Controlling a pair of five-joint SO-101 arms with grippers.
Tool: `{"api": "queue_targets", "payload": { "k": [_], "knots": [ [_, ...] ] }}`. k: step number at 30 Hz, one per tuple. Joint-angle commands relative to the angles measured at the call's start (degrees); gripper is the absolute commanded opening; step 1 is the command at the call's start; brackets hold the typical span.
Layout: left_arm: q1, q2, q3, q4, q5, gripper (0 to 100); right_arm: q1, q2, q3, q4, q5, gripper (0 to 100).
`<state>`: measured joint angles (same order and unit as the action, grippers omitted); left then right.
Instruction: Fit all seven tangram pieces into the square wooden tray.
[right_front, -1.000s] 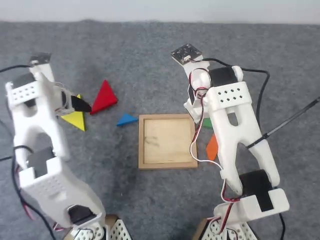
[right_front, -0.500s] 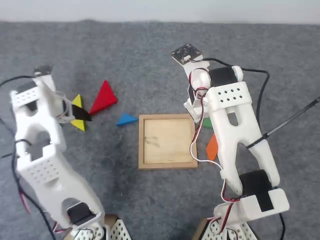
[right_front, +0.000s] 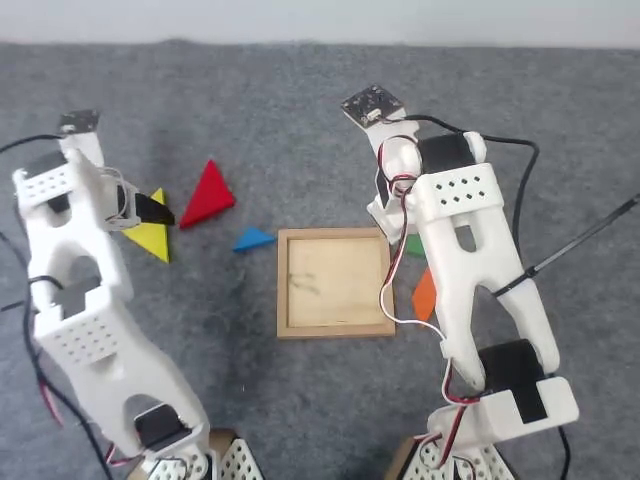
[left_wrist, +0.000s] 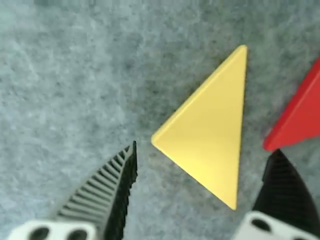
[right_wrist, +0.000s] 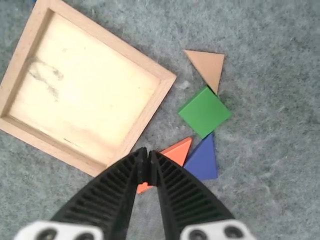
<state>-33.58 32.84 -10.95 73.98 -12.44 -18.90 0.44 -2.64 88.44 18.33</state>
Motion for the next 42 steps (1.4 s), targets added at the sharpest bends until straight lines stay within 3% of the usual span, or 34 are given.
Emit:
{"api": "queue_targets", "payload": {
  "k": [1, 14, 20, 25, 42],
  "knots": [
    [0.70, 1.41, -3.91, 0.35, -3.25, 39, 0.75, -0.40, -0.35, -1.45, 0.70, 1.8],
    [2.29, 13.01, -15.52, 6.33, -5.63, 38, 0.75, -0.40, -0.35, -1.36, 0.70, 1.7],
    [3.87, 16.18, -20.44, 11.16, -8.00, 28, 0.75, -0.40, -0.35, -1.27, 0.70, 1.7],
    [3.87, 17.76, -22.73, 13.89, -8.26, 27, 0.75, -0.40, -0.35, -1.27, 0.70, 1.7],
    [4.13, 17.85, -22.64, 14.33, -9.93, 24, 0.75, -0.40, -0.35, -1.19, 0.70, 1.8]
  ]
}}
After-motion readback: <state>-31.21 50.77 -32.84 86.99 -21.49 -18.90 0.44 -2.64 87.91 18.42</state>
